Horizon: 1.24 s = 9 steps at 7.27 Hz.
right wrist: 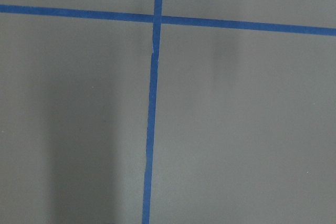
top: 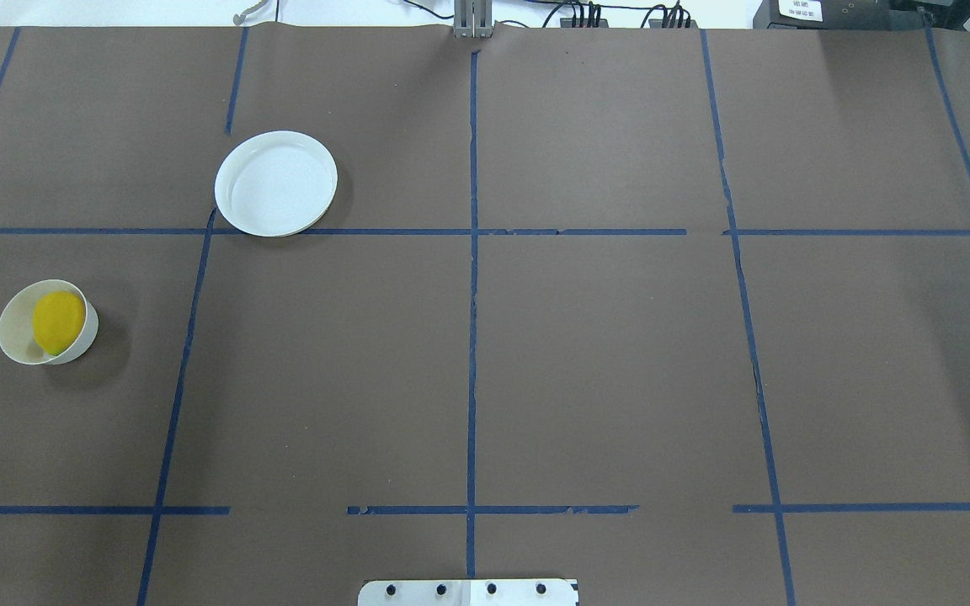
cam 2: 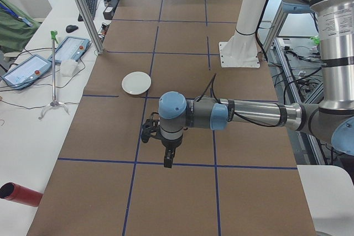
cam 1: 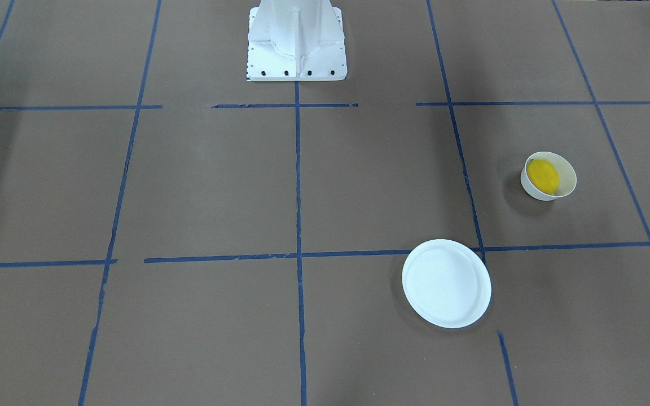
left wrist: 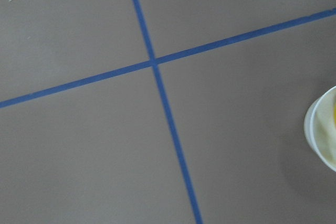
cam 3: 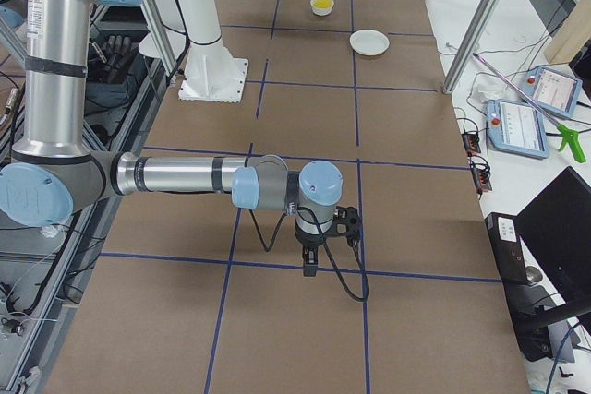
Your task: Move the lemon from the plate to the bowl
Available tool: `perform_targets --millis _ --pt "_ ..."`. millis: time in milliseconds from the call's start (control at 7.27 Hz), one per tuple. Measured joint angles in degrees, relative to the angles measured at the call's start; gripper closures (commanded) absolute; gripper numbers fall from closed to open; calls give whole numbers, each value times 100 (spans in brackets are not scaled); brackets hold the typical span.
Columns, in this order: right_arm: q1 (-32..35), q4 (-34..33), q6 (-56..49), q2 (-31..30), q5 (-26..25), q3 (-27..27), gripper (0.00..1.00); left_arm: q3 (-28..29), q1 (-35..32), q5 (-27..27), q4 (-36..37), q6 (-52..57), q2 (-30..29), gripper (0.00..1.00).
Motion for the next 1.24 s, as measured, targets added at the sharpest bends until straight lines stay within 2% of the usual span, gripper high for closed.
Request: perform_targets --millis 275,1238 --pt "0 0 1 0 0 0 0 18 -43 -300 10 14 67 0" --pt "0 0 1 0 0 0 0 32 -49 -311 22 15 11 0"
